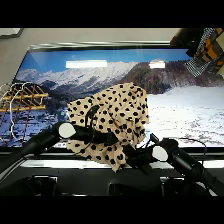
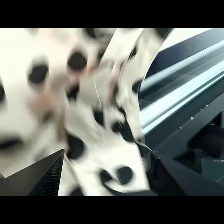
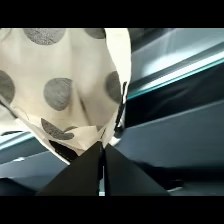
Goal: Fold the clothes and pants, and hang the long-sleeved shirts on hangers.
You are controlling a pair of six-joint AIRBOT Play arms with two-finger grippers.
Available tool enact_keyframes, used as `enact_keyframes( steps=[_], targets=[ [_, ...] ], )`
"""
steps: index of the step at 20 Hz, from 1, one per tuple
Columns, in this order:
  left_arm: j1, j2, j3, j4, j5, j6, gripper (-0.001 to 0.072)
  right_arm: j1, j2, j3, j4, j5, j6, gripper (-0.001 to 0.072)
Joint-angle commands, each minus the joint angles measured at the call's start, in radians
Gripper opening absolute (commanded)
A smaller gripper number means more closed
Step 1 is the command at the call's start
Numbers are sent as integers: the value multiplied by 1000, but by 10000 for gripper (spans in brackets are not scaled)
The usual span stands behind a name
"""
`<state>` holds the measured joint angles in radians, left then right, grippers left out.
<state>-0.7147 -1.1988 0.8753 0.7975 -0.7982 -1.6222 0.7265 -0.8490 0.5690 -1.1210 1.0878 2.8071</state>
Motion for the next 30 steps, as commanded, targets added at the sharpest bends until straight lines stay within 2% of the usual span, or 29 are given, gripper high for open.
enact_keyframes(
  steps=[1,2,4,7,8,11,16,18,28,29,30],
  targets=[
    [76,-11,146,164,8,330,612,2,67,0,-99,97,0,24],
    [75,-26,193,215,44,406,612,2,79,0,-113,106,1,24],
    [46,-72,269,227,88,640,611,1,81,0,-130,105,8,24],
    [-45,-143,291,228,108,1093,610,1,80,0,-138,58,31,24],
    [-66,-167,292,226,108,1181,608,1,80,0,-139,53,36,24],
    [-92,-239,292,224,125,1189,607,1,80,0,-138,58,35,24],
    [-99,-283,293,224,367,1203,605,1,80,0,-140,55,35,25],
    [-99,-303,293,224,424,1203,605,1,80,0,-140,55,36,25],
    [-144,-417,347,167,494,1182,588,1,80,0,-139,63,35,25],
    [-149,-432,360,167,494,1155,570,1,80,0,-139,63,35,25],
    [-149,-443,366,167,492,1119,406,1,80,0,-139,63,35,25]
  ],
)
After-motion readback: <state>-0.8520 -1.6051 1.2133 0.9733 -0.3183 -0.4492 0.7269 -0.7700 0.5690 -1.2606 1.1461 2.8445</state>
